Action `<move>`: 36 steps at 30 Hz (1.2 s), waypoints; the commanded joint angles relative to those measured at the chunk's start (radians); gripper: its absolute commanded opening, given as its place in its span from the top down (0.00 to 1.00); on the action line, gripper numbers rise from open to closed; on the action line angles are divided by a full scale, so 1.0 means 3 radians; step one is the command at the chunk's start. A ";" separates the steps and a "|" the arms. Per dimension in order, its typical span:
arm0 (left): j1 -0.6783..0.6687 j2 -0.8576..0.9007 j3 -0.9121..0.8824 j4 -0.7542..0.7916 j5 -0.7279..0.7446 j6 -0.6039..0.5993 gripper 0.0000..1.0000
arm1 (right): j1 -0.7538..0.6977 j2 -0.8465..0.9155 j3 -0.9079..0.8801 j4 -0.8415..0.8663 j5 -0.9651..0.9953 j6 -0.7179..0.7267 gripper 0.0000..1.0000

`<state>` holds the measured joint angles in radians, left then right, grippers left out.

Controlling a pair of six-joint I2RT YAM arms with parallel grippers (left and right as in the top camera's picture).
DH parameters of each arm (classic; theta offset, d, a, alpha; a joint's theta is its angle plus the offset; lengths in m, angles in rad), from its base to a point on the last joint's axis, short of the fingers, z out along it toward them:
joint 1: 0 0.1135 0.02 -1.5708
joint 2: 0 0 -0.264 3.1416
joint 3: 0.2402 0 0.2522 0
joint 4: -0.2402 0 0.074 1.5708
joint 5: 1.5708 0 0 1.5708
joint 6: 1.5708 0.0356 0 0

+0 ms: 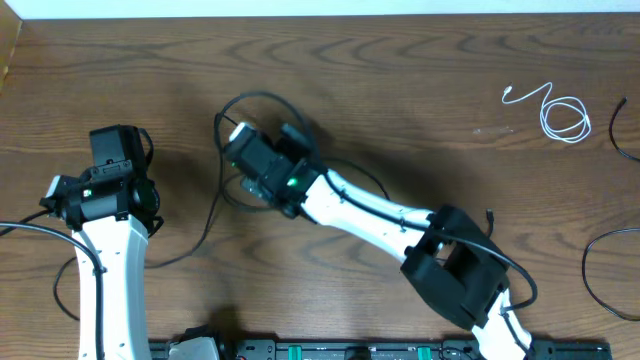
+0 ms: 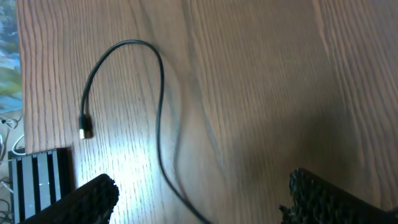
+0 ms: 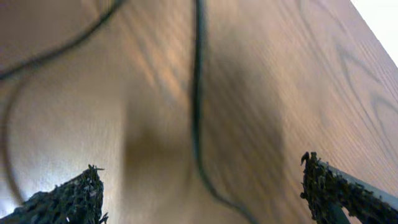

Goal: Untangle cables
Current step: 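Drag the black cable to the right edge with the right gripper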

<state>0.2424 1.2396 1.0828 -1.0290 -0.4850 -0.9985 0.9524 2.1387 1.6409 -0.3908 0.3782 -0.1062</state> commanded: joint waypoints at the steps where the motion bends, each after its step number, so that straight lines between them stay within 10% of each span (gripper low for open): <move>1: 0.0018 -0.0011 0.0006 -0.0022 -0.0069 -0.0043 0.11 | -0.0231 0.0083 -0.0004 0.0131 -0.0497 0.0013 0.02; 16: 0.0018 -0.0011 0.0006 -0.0022 -0.0067 -0.0043 0.11 | -0.0598 0.0408 -0.0004 0.0244 -0.1499 -0.0251 0.24; 20: 0.0018 -0.0011 0.0006 -0.0022 -0.0067 -0.0043 0.11 | -0.0595 0.0483 -0.0004 0.0219 -0.1506 -0.0251 0.81; 26: 0.0018 -0.0011 0.0006 -0.0022 -0.0067 -0.0043 0.11 | -0.0613 0.0429 0.0005 0.0197 -0.1171 -0.0249 0.99; 36: 0.0018 -0.0011 0.0006 -0.0023 -0.0066 -0.0043 0.11 | -0.0969 -0.0238 0.0006 0.0187 -0.0161 -0.0453 0.99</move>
<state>0.2424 1.2396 1.0828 -1.0298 -0.4850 -0.9985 0.7361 2.2005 1.6402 -0.3431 0.2134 -0.2115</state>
